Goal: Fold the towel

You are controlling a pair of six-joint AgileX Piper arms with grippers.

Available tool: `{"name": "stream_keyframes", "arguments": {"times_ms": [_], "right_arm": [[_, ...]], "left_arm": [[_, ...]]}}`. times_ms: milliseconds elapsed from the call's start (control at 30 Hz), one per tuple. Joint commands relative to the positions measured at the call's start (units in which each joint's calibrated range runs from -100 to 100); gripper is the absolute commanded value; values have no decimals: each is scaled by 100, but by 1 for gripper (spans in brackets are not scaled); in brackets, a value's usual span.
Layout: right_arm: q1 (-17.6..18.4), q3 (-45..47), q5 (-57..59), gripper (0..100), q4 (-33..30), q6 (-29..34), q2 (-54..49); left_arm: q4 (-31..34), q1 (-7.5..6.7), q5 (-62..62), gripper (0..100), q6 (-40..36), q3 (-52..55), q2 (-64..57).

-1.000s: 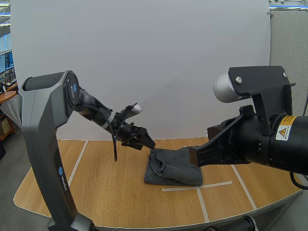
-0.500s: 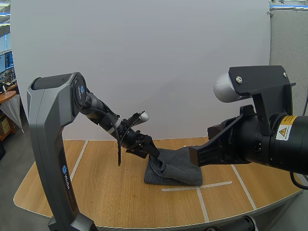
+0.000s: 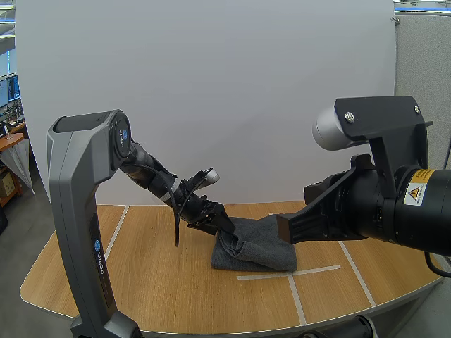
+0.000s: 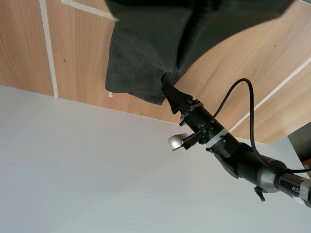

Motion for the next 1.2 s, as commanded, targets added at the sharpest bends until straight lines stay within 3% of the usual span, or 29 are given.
{"name": "stream_keyframes", "arguments": {"times_ms": [0,100,567,833,867,1000,1167], "right_arm": [[-26,19,0,0,-21,11,-49],[-26,19,0,0,-21,11,-49],[-26,19,0,0,-47,11,-49],[-26,19,0,0,-47,11,-49],[-26,19,0,0,-47,11,-49],[-26,19,0,0,-58,11,-51],[-26,19,0,0,-58,11,-51]], "left_arm": [[-140,-88,-214,100,65,-21,-7],[-150,-147,-460,100,73,-21,-7],[-158,-147,-1187,100,42,-21,-7],[-577,-156,-1113,100,148,-21,-7],[-577,-156,-1113,99,170,-21,-7],[-577,-156,-1113,79,192,-21,-7],[-510,-156,-1176,77,202,-21,-7]]}}
